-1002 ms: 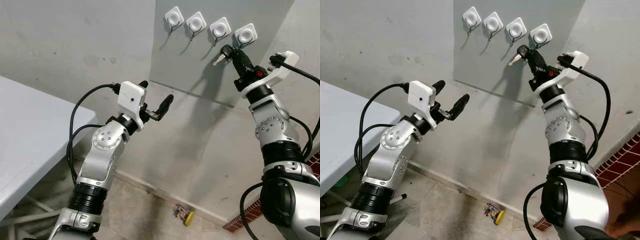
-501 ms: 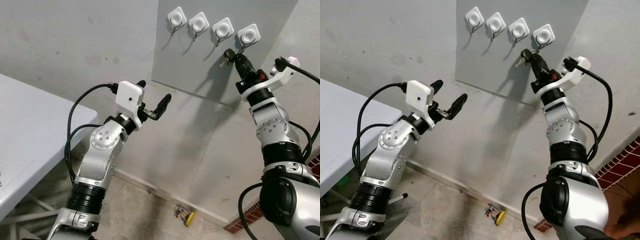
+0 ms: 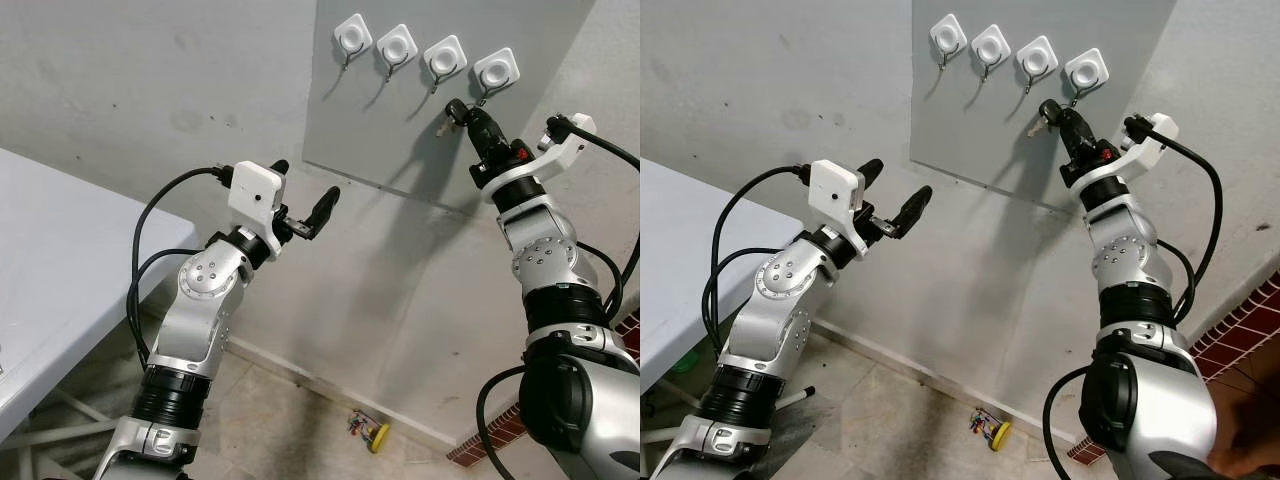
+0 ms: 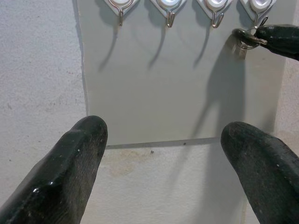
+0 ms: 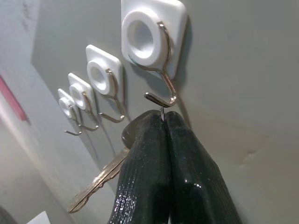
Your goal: Hang keys on a hook
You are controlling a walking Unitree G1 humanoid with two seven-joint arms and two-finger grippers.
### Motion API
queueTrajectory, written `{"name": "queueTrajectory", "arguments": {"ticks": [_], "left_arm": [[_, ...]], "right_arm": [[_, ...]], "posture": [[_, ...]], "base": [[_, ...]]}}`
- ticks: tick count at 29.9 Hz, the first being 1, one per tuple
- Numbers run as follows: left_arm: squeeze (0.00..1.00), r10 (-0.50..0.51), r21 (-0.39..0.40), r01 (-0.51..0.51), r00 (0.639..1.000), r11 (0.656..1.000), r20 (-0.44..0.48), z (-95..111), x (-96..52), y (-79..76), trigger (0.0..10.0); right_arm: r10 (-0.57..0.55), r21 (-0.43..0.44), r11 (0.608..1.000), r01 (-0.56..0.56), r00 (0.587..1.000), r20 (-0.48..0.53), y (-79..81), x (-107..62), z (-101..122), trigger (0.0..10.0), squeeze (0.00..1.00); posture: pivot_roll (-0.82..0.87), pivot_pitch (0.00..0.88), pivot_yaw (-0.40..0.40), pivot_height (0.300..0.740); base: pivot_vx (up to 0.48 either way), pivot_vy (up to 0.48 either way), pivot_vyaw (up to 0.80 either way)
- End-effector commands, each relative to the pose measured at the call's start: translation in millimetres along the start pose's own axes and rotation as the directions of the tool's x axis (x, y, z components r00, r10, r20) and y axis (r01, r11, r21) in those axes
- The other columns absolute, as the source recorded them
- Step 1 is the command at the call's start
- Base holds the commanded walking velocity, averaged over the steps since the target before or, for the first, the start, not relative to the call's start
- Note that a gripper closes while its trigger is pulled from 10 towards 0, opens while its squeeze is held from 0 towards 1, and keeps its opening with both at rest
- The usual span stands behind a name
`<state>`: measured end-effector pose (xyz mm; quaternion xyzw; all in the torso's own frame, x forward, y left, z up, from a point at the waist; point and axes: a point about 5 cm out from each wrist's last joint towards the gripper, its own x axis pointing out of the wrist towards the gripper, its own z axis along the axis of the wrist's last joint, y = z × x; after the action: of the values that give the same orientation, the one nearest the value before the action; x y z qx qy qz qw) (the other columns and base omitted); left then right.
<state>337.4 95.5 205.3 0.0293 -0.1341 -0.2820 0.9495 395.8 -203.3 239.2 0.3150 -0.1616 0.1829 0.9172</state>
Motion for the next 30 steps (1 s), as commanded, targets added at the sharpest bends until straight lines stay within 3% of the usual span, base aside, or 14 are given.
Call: {"name": "queueTrajectory", "arguments": {"ticks": [1, 14, 30], "left_arm": [[0.00, -0.001, 0.009, 0.000, 1.000, 1.000, 0.010, 4, -0.3, -1.1, 10.0], [0.00, 0.003, 0.010, -0.003, 1.000, 1.000, 0.011, 4, 0.2, 0.1, 10.0], [0.00, -0.012, 0.010, 0.012, 1.000, 1.000, 0.018, 5, 2.7, -3.1, 10.0]], "right_arm": [[0.037, -0.049, 0.998, -0.035, 0.999, 0.032, 4.1, 0.2, 7, 10.0, 0.00], [0.064, -0.064, 0.996, -0.064, 0.998, 0.003, 2.4, -11.4, -5, 10.0, 0.00], [0.096, -0.037, 0.995, -0.092, 0.988, 0.118, 8.1, -6.2, 20, 10.0, 0.00]], "posture": [[0.05, 0.000, -0.097, 0.740], [0.05, 0.000, -0.097, 0.740], [0.04, 0.000, -0.094, 0.740]], "base": [[0.000, 0.000, 0.00], [0.000, 0.000, 0.00], [0.000, 0.000, 0.00]]}}
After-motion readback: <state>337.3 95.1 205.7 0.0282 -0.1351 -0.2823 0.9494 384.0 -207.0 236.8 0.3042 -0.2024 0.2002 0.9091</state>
